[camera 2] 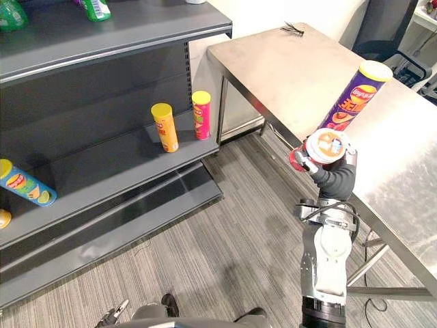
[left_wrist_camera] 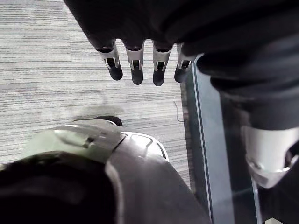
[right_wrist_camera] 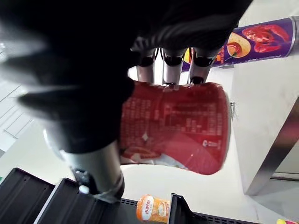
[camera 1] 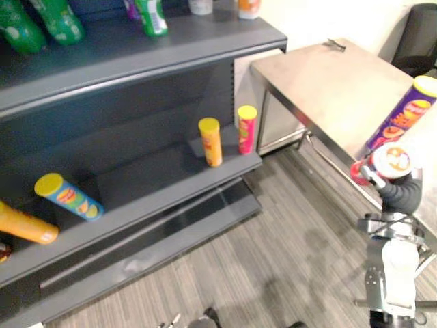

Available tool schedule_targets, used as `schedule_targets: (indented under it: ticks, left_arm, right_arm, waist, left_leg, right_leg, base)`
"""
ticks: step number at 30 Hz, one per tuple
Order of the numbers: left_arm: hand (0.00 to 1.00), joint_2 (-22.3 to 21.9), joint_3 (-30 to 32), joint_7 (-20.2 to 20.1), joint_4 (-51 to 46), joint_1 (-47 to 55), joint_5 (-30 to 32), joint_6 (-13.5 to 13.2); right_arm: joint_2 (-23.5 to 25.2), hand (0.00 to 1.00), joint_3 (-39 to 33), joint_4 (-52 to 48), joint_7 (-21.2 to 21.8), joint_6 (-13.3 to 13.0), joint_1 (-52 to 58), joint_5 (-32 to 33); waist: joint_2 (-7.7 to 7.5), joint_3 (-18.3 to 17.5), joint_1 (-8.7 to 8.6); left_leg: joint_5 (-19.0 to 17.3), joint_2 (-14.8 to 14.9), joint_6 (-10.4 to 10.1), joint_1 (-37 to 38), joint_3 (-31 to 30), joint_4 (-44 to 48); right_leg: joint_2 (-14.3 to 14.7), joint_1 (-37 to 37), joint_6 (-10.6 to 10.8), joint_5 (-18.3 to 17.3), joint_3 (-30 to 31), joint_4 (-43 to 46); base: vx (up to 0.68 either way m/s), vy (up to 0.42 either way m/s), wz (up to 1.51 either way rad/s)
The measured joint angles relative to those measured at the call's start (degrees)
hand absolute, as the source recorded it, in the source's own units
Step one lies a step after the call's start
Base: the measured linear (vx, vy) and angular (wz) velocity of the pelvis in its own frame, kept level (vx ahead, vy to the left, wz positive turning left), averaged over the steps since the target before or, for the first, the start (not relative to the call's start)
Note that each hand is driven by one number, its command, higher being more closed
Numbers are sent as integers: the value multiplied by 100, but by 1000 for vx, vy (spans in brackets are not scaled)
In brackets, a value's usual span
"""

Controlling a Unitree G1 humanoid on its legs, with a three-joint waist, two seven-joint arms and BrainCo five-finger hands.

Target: Put the gum and the chips on the shelf.

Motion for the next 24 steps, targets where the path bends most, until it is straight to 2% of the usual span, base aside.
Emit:
schedule_targets:
  ticks: [5, 9, 10, 11, 12, 13, 14, 15, 16, 17, 18, 19, 21, 22, 23, 24]
  left_arm:
    - [0, -37, 135, -7, -51, -3, -1, -3]
    - [0, -63, 107, -45, -280, -16, -42, -8]
    - [0, -68, 90, -49, -313, -17, -68, -10]
    - [0, -65, 59, -61, -322, -33, -101, -9]
    - [0, -55, 44, -69, -328, -38, -101, -8]
    - [0, -39, 23, -65, -328, -38, -101, -8]
    - [0, -23, -23, -59, -328, -37, -101, -7]
    - [0, 33, -222, -52, -369, -31, -106, -8]
    - [0, 101, -382, -48, -370, -55, -115, -10]
    - [0, 153, -392, -42, -368, -62, -123, -11]
    - [0, 203, -384, -34, -327, -51, -248, -17]
    - [0, 208, -386, -32, -248, -50, -291, -19]
    - [0, 208, -417, -32, -238, -39, -304, -20]
    - [0, 222, -454, -32, -235, -48, -304, -36]
    - [0, 289, -559, -34, -203, -51, -304, -85]
    - [0, 309, -572, -37, -158, -81, -305, -132]
  right_arm:
    - [-23, 100, 424, 181, 225, 1, -30, -2]
    - [-46, 100, 1050, 453, 270, 91, -120, 0]
    - [-50, 100, 1127, 456, 300, 123, -119, 0]
    - [-79, 100, 1283, 456, 373, 146, -118, 1]
    - [-146, 100, 1450, 454, 423, 151, -121, -1]
    - [-161, 100, 1524, 454, 456, 156, -118, -1]
    - [-173, 100, 1618, 457, 499, 161, -117, -2]
    - [-173, 100, 1680, 469, 538, 162, -127, -3]
    - [-163, 100, 1754, 510, 622, 167, -133, -3]
    - [-158, 100, 1785, 513, 646, 175, -121, -1]
    - [-154, 100, 1820, 511, 690, 187, -106, 11]
    - [-155, 100, 1825, 502, 728, 183, -108, 19]
    - [-158, 100, 1825, 497, 735, 183, -99, 37]
    - [-157, 100, 1817, 481, 735, 182, -38, 52]
    - [-151, 100, 1817, 459, 749, 183, 82, 74]
    - [-155, 100, 1812, 456, 810, 187, 150, 145]
  waist:
    - [-64, 94, 40]
    - [-55, 140, 191]
    - [-48, 146, 216]
    - [-36, 193, 269]
    - [-44, 258, 290]
    - [-51, 291, 288]
    - [-44, 307, 289]
    - [66, 387, 279]
    - [70, 428, 276]
    - [56, 449, 273]
    - [21, 465, 244]
    - [-9, 477, 176]
    - [-37, 471, 135]
    - [-68, 451, 92]
    - [-98, 433, 6]
    - [-132, 418, -14]
  left_leg:
    - [181, -51, -11, -70, -19, -184]
    - [-117, 228, -2, -461, -199, 617]
    - [-184, 263, 4, -517, -243, 733]
    - [-308, 280, 46, -544, -358, 899]
    - [-430, 219, 102, -530, -506, 1010]
    - [-482, 157, 154, -506, -575, 1066]
    - [-547, 24, 224, -476, -753, 1082]
    - [-595, -103, 299, -390, -984, 1038]
    - [-596, -137, 364, -300, -1204, 951]
    - [-590, -199, 425, -226, -1294, 858]
    - [-519, -356, 447, -62, -1425, 668]
    - [-482, -549, 442, 99, -1548, 540]
    - [-477, -757, 438, 194, -1704, 488]
    - [-478, -849, 434, 194, -1807, 503]
    - [-487, -952, 419, 202, -1932, 506]
    - [-527, -961, 360, 202, -1940, 561]
  right_leg:
    - [84, -106, 0, 2, 57, -125]
    - [117, -116, 2, 5, 46, 125]
    - [65, -122, 2, 5, 46, 271]
    - [-109, -122, 2, 5, 71, 697]
    - [-421, -135, -30, 29, 178, 1296]
    - [-607, -159, -111, 86, 331, 1622]
    - [-843, -314, -430, 305, 775, 2128]
    - [-892, -820, -896, 385, 1912, 2756]
    - [-371, -1190, -476, -346, 3152, 2904]
    - [-92, -1307, -382, -626, 3599, 2855]
    - [313, -1443, -289, -893, 4135, 2604]
    - [546, -1455, -264, -931, 4282, 2128]
    - [747, -1548, -227, -906, 4503, 1582]
    - [843, -1545, -100, -821, 4645, 1263]
    - [865, -1478, 130, -605, 4663, 922]
    - [876, -1358, 159, -461, 4569, 635]
  base:
    - [-14, 10, 3]
    - [28, 45, 15]
    - [34, 130, 35]
    - [34, 164, 48]
    - [34, 179, 58]
    - [24, 153, 68]
    - [47, 160, 80]
    - [78, 193, 95]
    - [88, 162, 91]
    - [138, 140, 96]
    - [177, 98, 104]
    - [230, 104, 112]
    - [164, 37, 83]
    - [146, -2, 107]
    - [202, -42, 133]
    - [223, -62, 100]
